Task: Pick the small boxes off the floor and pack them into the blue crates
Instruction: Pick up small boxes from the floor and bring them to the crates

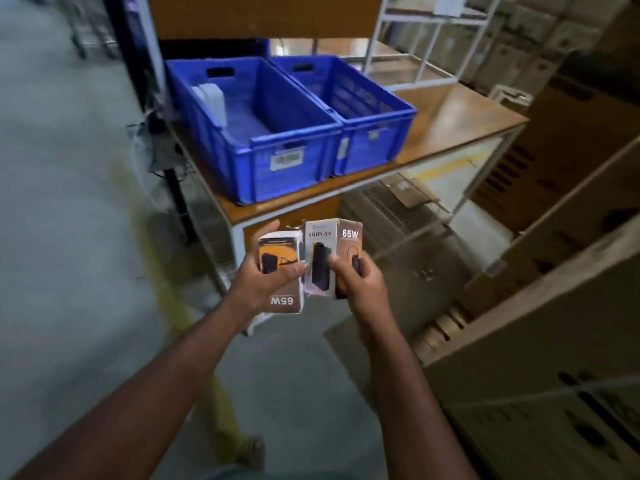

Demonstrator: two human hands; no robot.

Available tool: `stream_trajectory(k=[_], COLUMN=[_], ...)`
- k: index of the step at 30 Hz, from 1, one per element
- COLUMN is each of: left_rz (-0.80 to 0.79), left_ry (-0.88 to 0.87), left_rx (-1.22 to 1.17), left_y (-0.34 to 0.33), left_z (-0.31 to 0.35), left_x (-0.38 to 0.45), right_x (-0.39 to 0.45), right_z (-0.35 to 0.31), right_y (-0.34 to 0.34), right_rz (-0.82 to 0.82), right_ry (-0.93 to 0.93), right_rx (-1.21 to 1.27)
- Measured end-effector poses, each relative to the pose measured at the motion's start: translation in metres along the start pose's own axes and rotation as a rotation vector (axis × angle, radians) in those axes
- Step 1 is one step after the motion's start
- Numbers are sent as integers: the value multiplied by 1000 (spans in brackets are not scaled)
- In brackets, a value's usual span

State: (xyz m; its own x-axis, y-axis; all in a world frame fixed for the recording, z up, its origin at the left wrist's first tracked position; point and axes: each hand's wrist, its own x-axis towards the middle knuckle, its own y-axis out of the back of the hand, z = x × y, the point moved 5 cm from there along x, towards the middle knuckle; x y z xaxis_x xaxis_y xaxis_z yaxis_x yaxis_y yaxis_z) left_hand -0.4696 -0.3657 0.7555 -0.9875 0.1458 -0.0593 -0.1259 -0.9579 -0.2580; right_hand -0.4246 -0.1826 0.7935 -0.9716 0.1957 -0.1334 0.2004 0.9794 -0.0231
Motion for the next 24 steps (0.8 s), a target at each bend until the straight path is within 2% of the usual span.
stream_trajectory(k=[6,15,20,24], left_rz=[103,231,397,528], left_ry=[-195,-387,-491,-458], left_rx=[112,244,399,443], left_y=[26,20,4,8], left_z=[69,131,166,168], left_x=[79,203,290,343], right_x=[88,249,358,437], right_z=[-52,-117,-153,-160], right_y=[-48,-61,-60,-73], right_rz=[-64,-176,-287,-372], right_ry=[68,176,290,294], right_rx=[17,161,26,-88])
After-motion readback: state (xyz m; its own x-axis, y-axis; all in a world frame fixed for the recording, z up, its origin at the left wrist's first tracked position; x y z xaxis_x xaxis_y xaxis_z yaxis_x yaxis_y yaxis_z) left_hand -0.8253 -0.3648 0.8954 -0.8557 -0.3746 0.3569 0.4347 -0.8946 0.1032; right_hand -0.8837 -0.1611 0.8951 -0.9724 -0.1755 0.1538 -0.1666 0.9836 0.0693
